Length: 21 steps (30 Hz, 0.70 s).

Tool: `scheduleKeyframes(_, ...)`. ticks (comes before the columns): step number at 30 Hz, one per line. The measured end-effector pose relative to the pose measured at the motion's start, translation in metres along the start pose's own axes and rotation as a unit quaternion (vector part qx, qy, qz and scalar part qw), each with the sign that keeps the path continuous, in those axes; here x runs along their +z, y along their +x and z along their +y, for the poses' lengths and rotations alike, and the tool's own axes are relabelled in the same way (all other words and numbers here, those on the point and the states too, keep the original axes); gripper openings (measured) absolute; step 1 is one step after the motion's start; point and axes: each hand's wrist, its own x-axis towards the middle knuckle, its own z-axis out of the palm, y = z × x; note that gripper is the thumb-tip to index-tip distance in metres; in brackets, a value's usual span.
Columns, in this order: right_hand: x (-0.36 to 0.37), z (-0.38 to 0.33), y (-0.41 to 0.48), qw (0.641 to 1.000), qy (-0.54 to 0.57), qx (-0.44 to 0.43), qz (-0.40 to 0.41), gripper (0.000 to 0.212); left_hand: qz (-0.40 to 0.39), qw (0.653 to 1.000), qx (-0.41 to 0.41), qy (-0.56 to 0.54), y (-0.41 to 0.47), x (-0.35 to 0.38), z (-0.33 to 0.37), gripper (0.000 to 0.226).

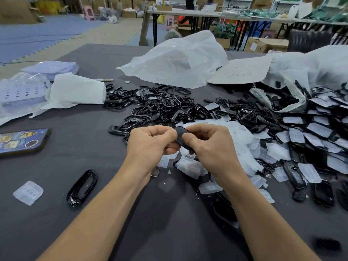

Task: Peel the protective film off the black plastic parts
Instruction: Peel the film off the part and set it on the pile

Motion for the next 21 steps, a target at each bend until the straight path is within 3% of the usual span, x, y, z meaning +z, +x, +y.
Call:
scheduleKeyframes(7,-0.0021,0.0005,0.0021,1.000,0.015,-0.008,-0.017,0.022,-0.022,0.999,0.007,0.034,0.0036,-0.0032,0.0007,0.013)
scheduleKeyframes(11,-0.0019,-0.0014,0.0014,0.998,0.062,0.016,-0.013,0.015,0.015,0.999,0.022,0.023,0.0045,-0.0039,0.0001,0.005)
scheduleKeyframes(15,-0.0041,-0.0013,0.0025,0.994,0.103,0.033,-0.006,0.021,0.033,0.999,0.037,0.024,0.0048,-0.0022,-0.0011,0.013)
scheduleKeyframes(21,-0.0039,-0.0029,0.0027,0.994,0.104,0.032,-0.028,0.023,0.003,0.990,0.076,0.117,0.0023,-0.0030,-0.0016,0.012)
